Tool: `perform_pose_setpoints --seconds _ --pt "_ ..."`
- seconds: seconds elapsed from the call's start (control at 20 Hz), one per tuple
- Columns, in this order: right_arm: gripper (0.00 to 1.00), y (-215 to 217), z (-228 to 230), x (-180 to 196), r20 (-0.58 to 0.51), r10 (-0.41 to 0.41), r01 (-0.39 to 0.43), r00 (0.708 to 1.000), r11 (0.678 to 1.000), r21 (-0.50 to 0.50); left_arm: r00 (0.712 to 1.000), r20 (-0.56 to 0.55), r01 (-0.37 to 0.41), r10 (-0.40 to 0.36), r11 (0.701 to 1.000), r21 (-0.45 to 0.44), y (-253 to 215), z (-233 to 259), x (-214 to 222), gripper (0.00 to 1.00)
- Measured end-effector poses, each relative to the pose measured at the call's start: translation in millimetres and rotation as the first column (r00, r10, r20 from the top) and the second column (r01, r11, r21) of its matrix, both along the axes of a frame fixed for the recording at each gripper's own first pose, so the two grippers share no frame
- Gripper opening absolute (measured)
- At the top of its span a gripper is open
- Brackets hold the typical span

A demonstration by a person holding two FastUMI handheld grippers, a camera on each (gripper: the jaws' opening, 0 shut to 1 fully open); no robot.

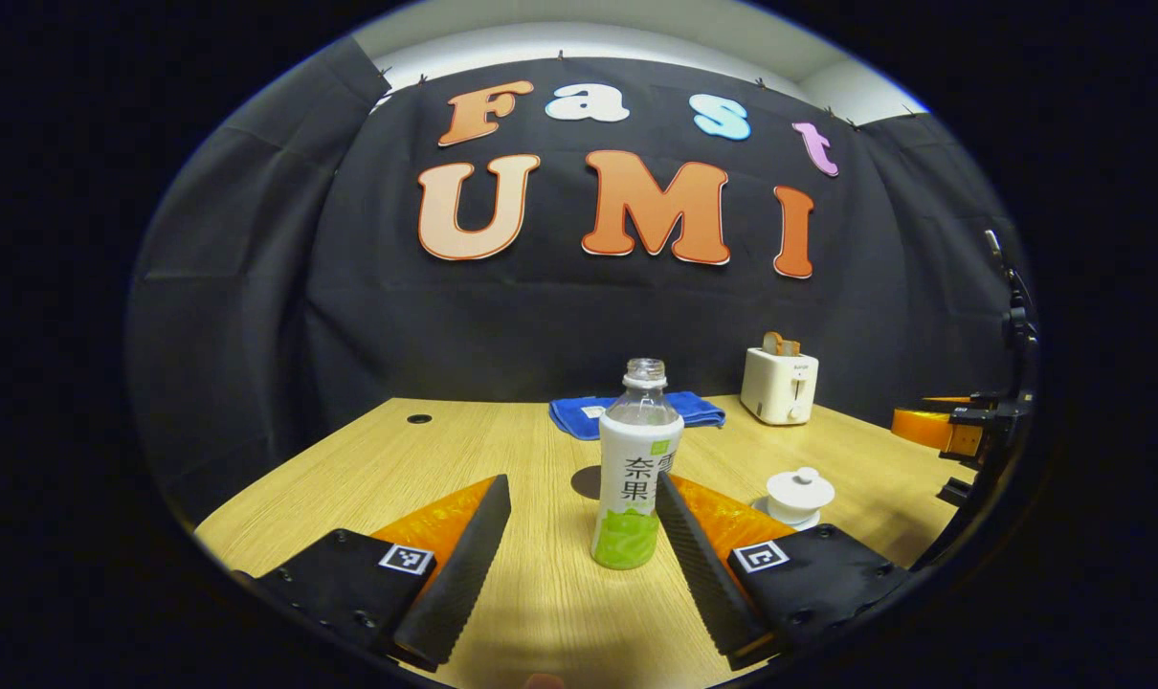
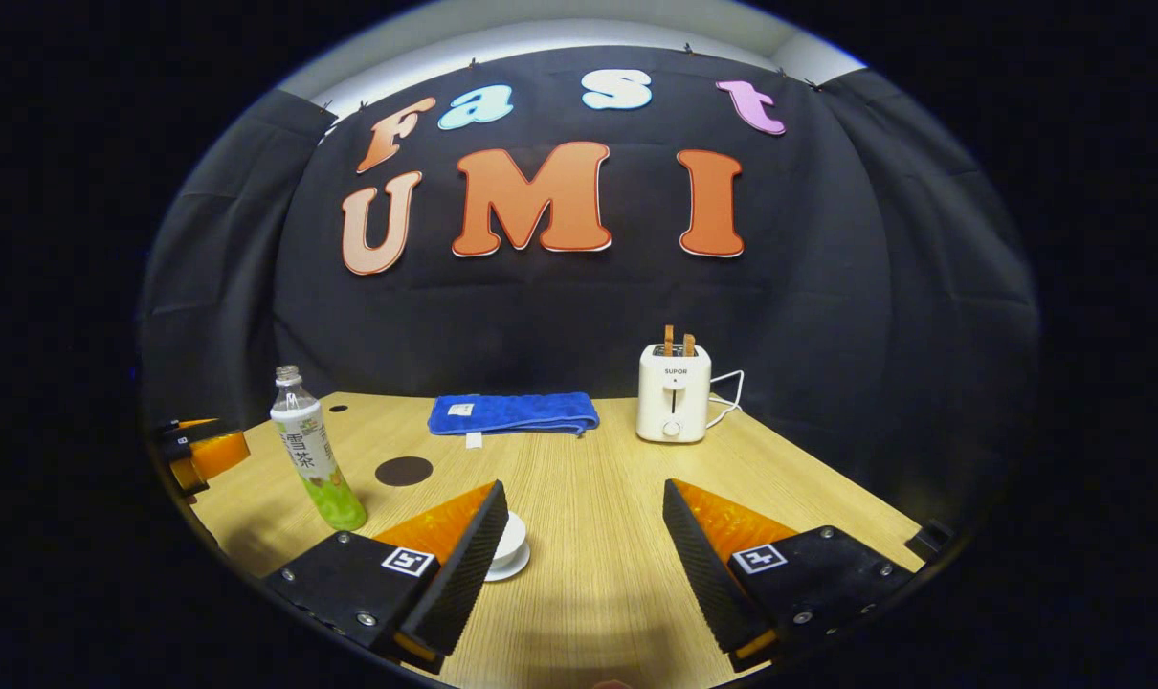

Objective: Open the teacup lid with one hand, grasp the water bottle and pour water into the teacup with the other hand; after pouring, place the water bottle on the coaster and then close the teacup lid.

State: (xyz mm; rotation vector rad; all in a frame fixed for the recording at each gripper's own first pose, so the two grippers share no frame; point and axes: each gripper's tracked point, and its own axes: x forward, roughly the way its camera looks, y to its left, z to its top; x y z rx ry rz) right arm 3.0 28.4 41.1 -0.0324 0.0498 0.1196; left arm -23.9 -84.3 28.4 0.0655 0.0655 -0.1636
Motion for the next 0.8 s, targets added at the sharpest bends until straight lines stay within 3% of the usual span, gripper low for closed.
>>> perform_pose_setpoints --seconds 0.25,0.8 --pt "0.97 -8.3 4.4 -3.2 0.004 -0.009 0.009 1.0 1.0 0.011 1.0 0.002 -0.005 0.005 0.999 -0.049 -2.0 10.0 -6.3 0.98" --pt "0.97 -9.6 -1.3 -1.5 -0.016 -0.005 0.005 1.0 1.0 0.007 0.999 0.011 -0.037 0.038 0.998 -0.05 6.5 18.6 -11.9 0.95"
